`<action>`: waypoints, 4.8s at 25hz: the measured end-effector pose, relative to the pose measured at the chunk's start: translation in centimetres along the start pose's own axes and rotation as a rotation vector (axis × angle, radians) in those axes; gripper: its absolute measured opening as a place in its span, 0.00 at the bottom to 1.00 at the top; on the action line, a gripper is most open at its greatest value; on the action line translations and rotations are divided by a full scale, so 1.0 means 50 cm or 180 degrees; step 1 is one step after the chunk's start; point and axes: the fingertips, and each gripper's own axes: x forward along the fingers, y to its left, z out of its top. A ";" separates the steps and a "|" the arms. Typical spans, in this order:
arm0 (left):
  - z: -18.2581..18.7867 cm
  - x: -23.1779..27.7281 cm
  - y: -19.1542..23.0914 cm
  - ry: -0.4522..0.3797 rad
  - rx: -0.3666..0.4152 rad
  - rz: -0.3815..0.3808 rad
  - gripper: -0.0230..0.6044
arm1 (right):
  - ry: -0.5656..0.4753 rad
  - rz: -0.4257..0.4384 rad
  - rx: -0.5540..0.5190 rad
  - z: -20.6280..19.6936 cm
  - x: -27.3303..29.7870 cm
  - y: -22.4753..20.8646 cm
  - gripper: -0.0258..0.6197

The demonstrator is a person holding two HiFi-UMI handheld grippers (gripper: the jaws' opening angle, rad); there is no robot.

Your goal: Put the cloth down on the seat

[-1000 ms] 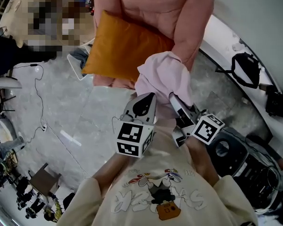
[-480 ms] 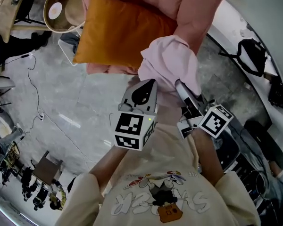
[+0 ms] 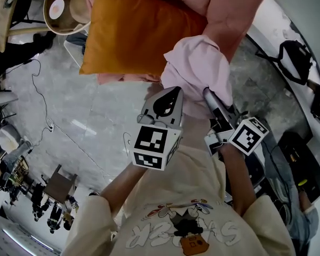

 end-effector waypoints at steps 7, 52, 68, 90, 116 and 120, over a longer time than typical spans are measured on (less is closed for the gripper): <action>-0.025 0.058 0.023 0.0163 -0.0022 -0.0062 0.04 | 0.0022 -0.0152 0.0009 -0.002 0.035 -0.048 0.23; -0.182 0.280 0.153 0.0712 -0.0186 -0.0145 0.04 | -0.0013 -0.0731 0.0264 -0.080 0.201 -0.322 0.23; -0.223 0.341 0.152 0.0894 -0.0317 -0.0115 0.04 | 0.0129 -0.0944 0.0012 -0.059 0.252 -0.377 0.24; -0.272 0.315 0.209 0.0906 -0.0416 -0.0080 0.04 | 0.0488 -0.1153 -0.0441 -0.156 0.363 -0.427 0.24; -0.297 0.282 0.208 0.0929 -0.0299 -0.0009 0.04 | 0.0447 -0.1090 -0.0252 -0.163 0.389 -0.438 0.33; -0.292 0.276 0.204 0.0907 -0.0292 0.0018 0.04 | 0.0435 -0.1011 -0.0108 -0.159 0.372 -0.417 0.39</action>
